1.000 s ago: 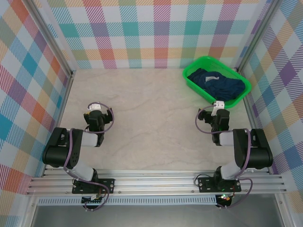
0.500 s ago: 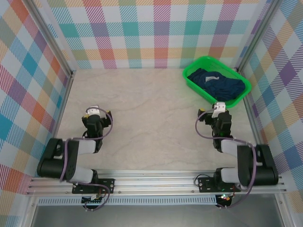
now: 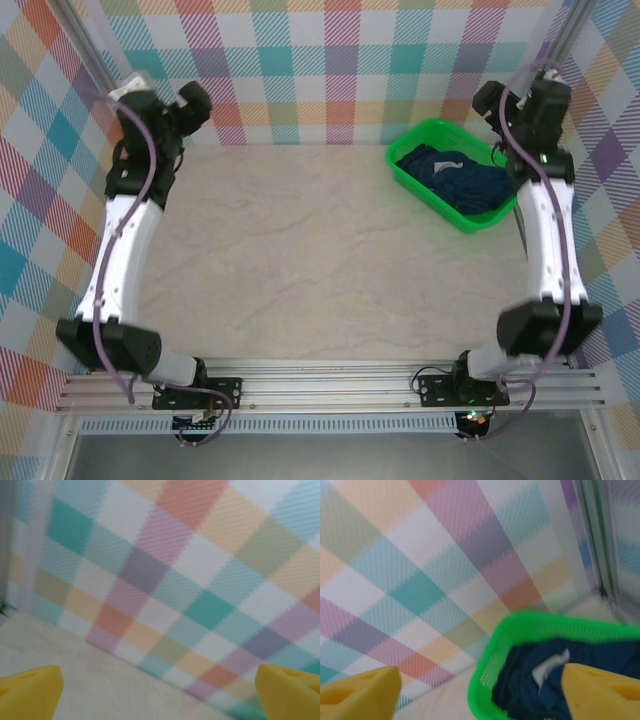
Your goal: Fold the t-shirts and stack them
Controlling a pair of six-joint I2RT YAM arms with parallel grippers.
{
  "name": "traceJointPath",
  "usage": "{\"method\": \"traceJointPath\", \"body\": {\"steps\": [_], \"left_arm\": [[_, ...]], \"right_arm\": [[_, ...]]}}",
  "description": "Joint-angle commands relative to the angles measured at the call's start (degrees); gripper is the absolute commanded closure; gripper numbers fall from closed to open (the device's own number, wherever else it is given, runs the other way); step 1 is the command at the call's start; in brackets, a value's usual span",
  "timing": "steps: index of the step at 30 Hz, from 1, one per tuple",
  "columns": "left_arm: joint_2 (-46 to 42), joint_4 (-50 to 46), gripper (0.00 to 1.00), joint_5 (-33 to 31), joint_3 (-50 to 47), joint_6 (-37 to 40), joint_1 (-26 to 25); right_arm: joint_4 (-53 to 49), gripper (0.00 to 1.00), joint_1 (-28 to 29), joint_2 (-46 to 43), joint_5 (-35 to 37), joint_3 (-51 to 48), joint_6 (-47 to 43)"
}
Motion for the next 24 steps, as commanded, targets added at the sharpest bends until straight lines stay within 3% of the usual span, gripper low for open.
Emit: {"method": "traceJointPath", "body": {"steps": [1,7,15,24], "left_arm": [[9.5,-19.2,0.08,14.3,5.1,-2.6,-5.2],[12.7,-14.0,0.18,19.9,3.5,-4.9,-11.0],[11.4,-9.7,0.19,20.5,-3.2,-8.7,-15.4],[9.4,-10.6,0.20,19.5,-5.9,-8.9,-16.7]], "right_arm": [[-26.0,0.21,-1.7,14.8,-4.4,7.2,4.5],[-22.4,0.35,-2.6,27.4,-9.5,12.8,4.6],[-16.8,0.46,-3.2,38.1,-15.8,14.9,9.6],[-15.1,0.49,-2.9,45.4,-18.8,19.5,14.4]]}}
